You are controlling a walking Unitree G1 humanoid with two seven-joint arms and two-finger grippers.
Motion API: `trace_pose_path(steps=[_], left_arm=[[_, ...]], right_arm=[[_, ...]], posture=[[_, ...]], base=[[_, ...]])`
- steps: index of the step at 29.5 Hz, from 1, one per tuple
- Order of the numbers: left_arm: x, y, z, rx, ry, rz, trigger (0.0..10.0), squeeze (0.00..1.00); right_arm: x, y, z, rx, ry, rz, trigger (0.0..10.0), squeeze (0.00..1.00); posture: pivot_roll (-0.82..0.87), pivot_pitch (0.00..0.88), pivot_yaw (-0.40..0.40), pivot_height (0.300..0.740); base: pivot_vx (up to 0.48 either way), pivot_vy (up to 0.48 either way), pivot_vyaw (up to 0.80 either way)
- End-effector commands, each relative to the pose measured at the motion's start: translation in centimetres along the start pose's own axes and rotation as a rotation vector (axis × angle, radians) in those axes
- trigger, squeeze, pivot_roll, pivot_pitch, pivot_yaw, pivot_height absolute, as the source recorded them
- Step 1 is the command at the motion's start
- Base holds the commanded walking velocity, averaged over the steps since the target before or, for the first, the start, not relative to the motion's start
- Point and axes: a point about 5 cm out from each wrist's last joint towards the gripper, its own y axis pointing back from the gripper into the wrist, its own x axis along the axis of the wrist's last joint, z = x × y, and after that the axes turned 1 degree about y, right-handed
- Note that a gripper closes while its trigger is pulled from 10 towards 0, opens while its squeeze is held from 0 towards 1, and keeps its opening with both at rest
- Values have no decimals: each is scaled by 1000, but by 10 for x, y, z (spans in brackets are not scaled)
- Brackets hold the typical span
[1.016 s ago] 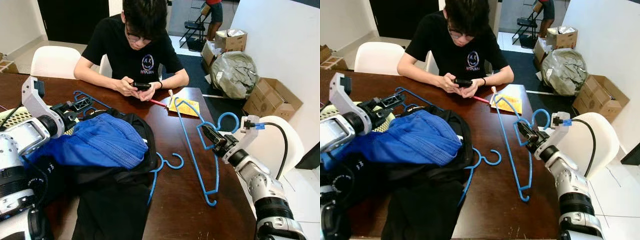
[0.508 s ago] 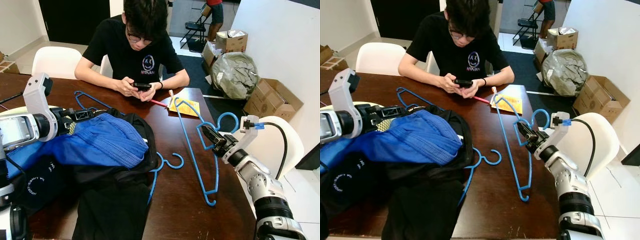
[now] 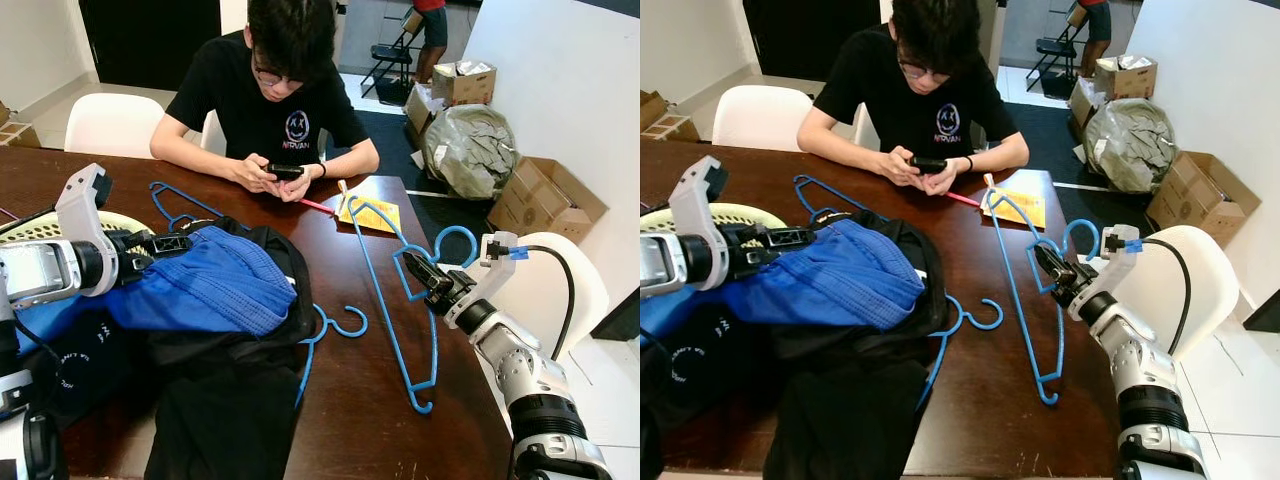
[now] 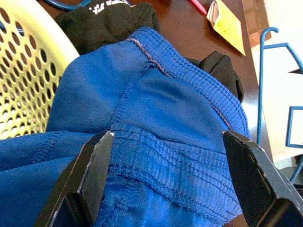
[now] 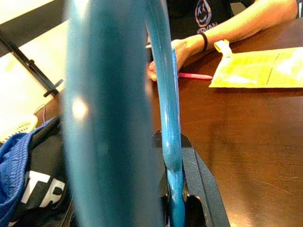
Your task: Hang hanger
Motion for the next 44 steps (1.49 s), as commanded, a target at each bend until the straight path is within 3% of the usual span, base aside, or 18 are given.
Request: trace_pose_path(steps=[1, 16, 17, 18, 19, 20, 26, 30, 36, 40, 42, 43, 44], left_arm=[[-6, -4, -2, -4, 22, -26, 10000, 0], [-23, -18, -2, -64, 114, -72, 9686, 0], [-24, -18, -1, -65, 117, -73, 7686, 0], [-24, -18, -1, -65, 117, -73, 7686, 0], [-24, -18, -1, -73, 127, -71, 2902, 0], [-24, -18, -1, -75, 130, -70, 118, 0], [-26, -19, 1, -88, 139, -68, 0, 0], [-15, -17, 6, -111, 147, 26, 0, 0], [-6, -13, 11, -127, 139, 68, 0, 0], [21, 3, 37, -170, 4, 216, 0, 0], [21, 3, 37, -170, 4, 216, 0, 0], [35, 12, 48, -136, -85, 298, 0, 0], [50, 23, 57, -18, -186, 371, 0, 0]], right_arm=[[-7, 5, 4, -27, -14, -23, 10000, 0], [-5, 5, 5, -33, -5, -24, 10000, 0], [-5, 5, 5, -33, -5, -23, 10000, 0], [-5, 5, 5, -33, -5, -23, 10000, 0], [-5, 4, 5, -33, -5, -23, 10000, 0], [-5, 4, 5, -33, -6, -22, 10000, 0], [-5, 4, 5, -33, -7, -21, 10000, 0], [-4, 4, 5, -34, -7, -19, 10000, 0], [-4, 3, 5, -36, -7, -18, 10000, 0], [-3, 2, 4, -36, -7, -16, 10000, 0], [-3, 2, 4, -36, -7, -16, 10000, 0], [-3, 2, 4, -37, -6, -16, 10000, 0], [-4, 1, 4, -36, -5, -18, 10000, 0]], posture=[[91, 0, -88, 740], [88, 0, -92, 740], [88, 0, -93, 740], [88, 0, -93, 740], [90, 0, -92, 740], [90, 0, -92, 740], [91, 0, -93, 740], [90, 0, -92, 740], [92, 0, -93, 740], [93, 0, -94, 740], [93, 0, -94, 740], [95, 0, -97, 740], [96, 0, -97, 740]], base=[[0, 0, 0], [0, 0, 0], [0, 0, 0], [0, 0, 0], [0, 0, 0], [0, 0, 0], [0, 0, 0], [0, 0, 0], [0, 0, 0], [0, 0, 0], [0, 0, 0], [0, 0, 0], [0, 0, 0]])
